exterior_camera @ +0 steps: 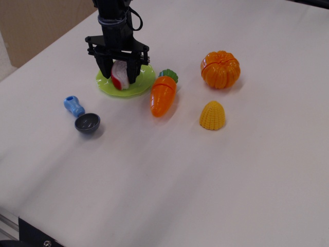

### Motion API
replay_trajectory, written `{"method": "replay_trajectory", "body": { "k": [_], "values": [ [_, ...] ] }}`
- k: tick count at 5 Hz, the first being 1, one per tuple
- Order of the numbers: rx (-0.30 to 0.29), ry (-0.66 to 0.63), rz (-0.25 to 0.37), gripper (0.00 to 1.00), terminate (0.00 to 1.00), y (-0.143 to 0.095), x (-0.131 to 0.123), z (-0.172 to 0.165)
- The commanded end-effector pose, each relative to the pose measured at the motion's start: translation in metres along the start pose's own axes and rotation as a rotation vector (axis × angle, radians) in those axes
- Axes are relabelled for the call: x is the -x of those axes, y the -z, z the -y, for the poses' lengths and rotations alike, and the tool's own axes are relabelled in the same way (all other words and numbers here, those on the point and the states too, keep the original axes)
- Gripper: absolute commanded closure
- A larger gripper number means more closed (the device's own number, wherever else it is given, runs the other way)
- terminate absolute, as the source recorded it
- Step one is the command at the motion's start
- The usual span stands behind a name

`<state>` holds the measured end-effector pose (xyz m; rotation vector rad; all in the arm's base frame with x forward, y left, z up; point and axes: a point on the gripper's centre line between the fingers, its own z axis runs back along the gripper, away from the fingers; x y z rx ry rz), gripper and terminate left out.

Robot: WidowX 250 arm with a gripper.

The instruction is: Take sushi off plate

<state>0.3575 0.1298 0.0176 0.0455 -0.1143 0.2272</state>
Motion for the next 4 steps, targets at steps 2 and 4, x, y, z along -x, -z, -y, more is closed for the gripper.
{"method": "replay_trajectory", "body": {
  "k": [2, 4],
  "values": [
    [-0.057, 0.115, 0.061, 1.0, 0.0, -0.057, 0.007, 0.008],
    [-0.064, 0.183, 0.113, 1.0, 0.0, -0.086, 0.042, 0.031]
  ]
}}
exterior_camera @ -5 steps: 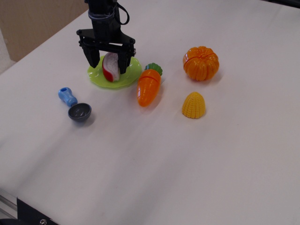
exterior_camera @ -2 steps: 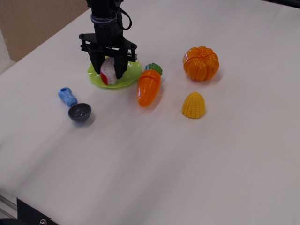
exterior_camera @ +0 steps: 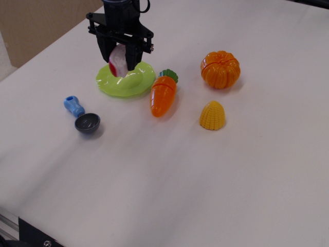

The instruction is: Take sushi off plate

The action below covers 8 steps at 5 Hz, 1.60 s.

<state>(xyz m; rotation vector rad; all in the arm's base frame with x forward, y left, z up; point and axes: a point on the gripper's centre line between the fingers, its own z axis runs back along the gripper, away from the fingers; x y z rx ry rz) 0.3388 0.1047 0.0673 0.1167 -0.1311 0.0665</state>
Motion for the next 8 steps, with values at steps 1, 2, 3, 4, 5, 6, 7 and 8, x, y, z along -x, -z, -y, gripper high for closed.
{"method": "replay_trajectory", "body": {
  "k": [1, 2, 3, 4, 5, 6, 7, 8],
  "values": [
    [0.028, 0.126, 0.089, 1.0, 0.0, -0.033, 0.039, 0.044],
    [0.069, 0.25, 0.1, 1.0, 0.0, -0.034, 0.059, 0.079],
    [0.135, 0.369, 0.076, 1.0, 0.0, -0.024, 0.077, 0.115],
    [0.216, 0.448, 0.034, 1.0, 0.0, -0.003, 0.09, 0.139],
    [0.207, 0.502, -0.002, 1.0, 0.0, 0.007, 0.1, 0.155],
    [0.209, 0.516, -0.015, 1.0, 0.0, 0.011, 0.103, 0.157],
    [0.181, 0.535, -0.003, 0.0, 0.0, -0.002, 0.104, 0.155],
    [0.179, 0.534, 0.015, 0.0, 0.0, -0.013, 0.104, 0.152]
  ]
}}
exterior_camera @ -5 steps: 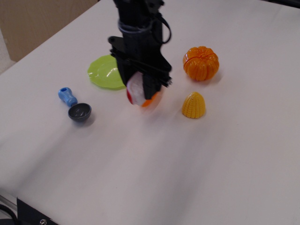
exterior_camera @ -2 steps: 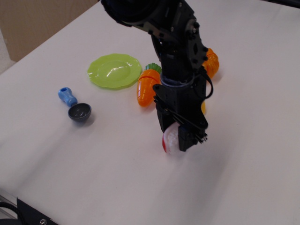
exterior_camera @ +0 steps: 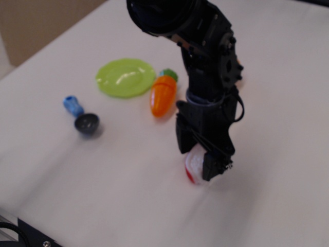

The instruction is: Take sushi off plate

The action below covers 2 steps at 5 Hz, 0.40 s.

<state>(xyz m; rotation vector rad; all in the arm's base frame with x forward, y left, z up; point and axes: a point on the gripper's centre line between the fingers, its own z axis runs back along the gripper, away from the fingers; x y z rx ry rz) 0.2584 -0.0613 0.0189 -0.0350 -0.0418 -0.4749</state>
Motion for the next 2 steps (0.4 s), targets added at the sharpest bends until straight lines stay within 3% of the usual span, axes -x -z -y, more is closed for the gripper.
{"method": "replay_trajectory", "body": {
  "k": [1, 2],
  "values": [
    [-0.029, -0.014, 0.064, 0.0, 0.0, -0.047, 0.013, -0.005],
    [-0.044, -0.011, 0.116, 0.0, 0.0, -0.076, 0.01, -0.009]
  ]
}}
